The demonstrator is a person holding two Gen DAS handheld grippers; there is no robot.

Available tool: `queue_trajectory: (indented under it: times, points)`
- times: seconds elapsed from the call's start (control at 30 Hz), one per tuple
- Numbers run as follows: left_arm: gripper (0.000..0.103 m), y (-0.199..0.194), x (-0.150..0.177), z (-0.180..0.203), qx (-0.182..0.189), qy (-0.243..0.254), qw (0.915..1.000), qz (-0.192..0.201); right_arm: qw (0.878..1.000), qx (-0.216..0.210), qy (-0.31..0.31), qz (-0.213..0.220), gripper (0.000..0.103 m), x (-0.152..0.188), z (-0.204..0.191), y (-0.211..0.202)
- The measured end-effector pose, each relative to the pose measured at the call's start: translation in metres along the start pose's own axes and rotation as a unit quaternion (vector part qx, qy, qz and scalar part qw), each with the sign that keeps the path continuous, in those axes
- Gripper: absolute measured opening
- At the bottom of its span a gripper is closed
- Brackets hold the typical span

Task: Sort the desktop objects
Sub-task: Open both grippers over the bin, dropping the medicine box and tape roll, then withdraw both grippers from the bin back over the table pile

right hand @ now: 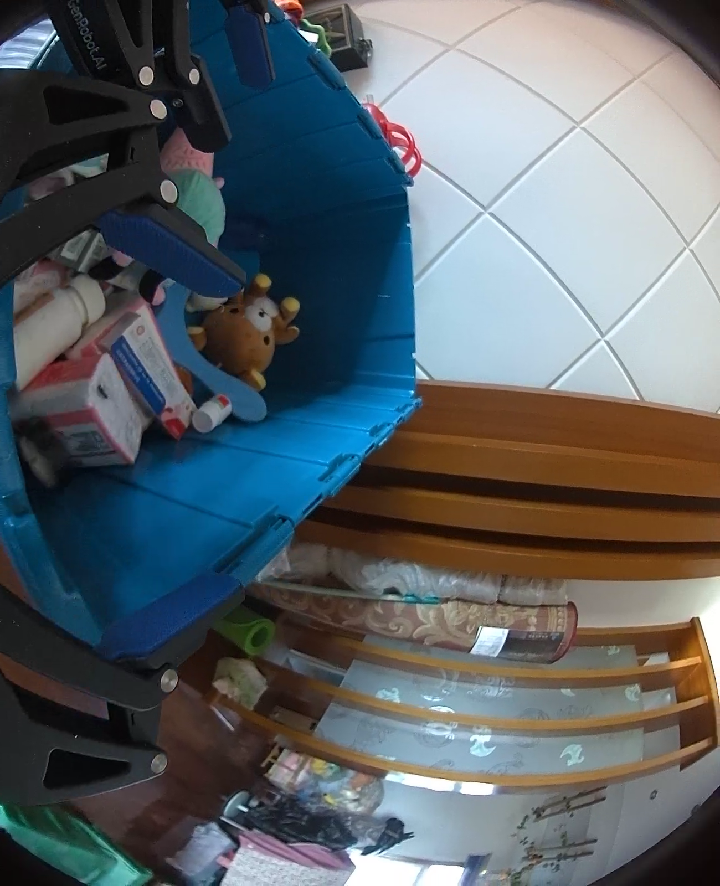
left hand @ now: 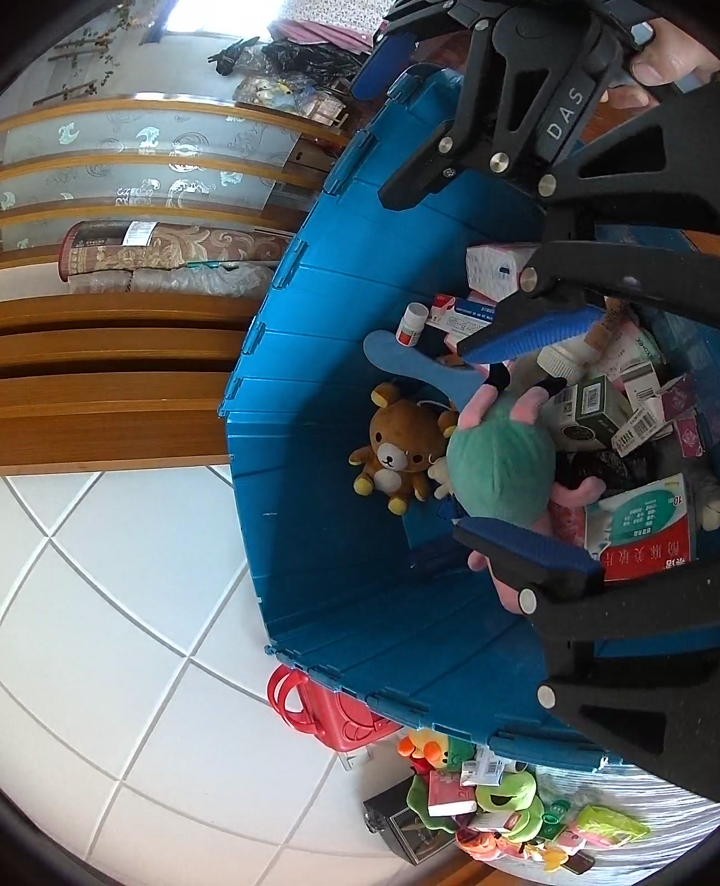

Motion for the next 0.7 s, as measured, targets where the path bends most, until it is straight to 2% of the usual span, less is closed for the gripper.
queue_trajectory:
  times: [0.2,0.4,0.7]
  points:
    - [0.063,-0.019,-0.001,-0.010,-0.002,-0.005,0.9997,0.023,1.000,-0.005,0.006,0.012,0.103,-0.004,0.004,-0.013]
    - [0.066,-0.049,-0.003,-0.028,-0.015,-0.014,0.9980,0.060,1.000,-0.016,-0.006,0.023,0.103,-0.008,-0.010,-0.030]
    - [0.066,-0.102,0.003,-0.080,-0.071,-0.031,0.9906,0.113,0.998,-0.024,-0.029,0.051,0.103,-0.021,-0.052,-0.065]
Point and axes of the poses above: each gripper's, at about its wrist camera, not at the fingertips, and y roughly the way its jaws point, z to its right, x to its underside, the point moved 2 cm from there along y, roughly the way its jaws point, and after that the axes turned 12 degrees about x, right-handed, at the moved point
